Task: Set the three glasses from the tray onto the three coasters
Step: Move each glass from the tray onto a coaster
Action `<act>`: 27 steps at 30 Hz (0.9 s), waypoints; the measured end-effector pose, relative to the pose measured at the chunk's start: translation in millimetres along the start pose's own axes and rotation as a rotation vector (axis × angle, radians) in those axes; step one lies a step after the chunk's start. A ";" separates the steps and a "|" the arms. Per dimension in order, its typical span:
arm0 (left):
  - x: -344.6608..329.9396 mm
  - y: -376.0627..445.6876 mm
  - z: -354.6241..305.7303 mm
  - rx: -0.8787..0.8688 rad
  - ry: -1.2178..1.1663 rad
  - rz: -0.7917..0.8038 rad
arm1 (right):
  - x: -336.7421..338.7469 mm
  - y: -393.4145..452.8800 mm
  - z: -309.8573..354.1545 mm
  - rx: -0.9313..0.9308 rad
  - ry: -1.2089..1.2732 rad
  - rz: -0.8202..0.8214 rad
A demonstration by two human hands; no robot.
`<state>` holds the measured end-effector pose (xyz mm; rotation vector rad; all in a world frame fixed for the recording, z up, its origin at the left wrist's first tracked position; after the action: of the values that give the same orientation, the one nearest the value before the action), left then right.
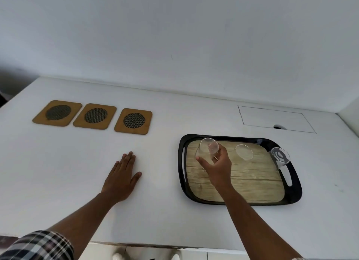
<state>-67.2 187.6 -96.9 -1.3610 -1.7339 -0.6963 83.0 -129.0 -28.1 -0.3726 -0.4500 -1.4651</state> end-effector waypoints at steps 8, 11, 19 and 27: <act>31.8 14.7 48.6 -0.040 -0.043 -0.037 | -33.2 -1.4 44.2 0.041 0.068 -0.085; 55.0 19.6 78.9 -0.047 -0.060 -0.035 | -69.7 -9.3 69.2 0.065 0.068 -0.094; 121.1 28.3 185.3 -0.034 -0.043 -0.036 | -187.6 -30.6 130.9 0.038 0.094 -0.034; 166.7 34.4 275.0 0.021 0.001 -0.058 | -291.0 -34.8 189.5 0.056 0.087 0.047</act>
<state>-120.4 506.7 -100.9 -1.3005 -1.7810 -0.7084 21.7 214.3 -13.0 -0.2724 -0.4089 -1.4140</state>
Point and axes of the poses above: each hand's wrist, its own y-axis towards the middle knuckle, its own x-axis out of the back of the hand, z = x × y, the point moved 4 cm from there along y, towards the middle knuckle, and after that the axes turned 12 degrees about -y, right-handed, at the moved point
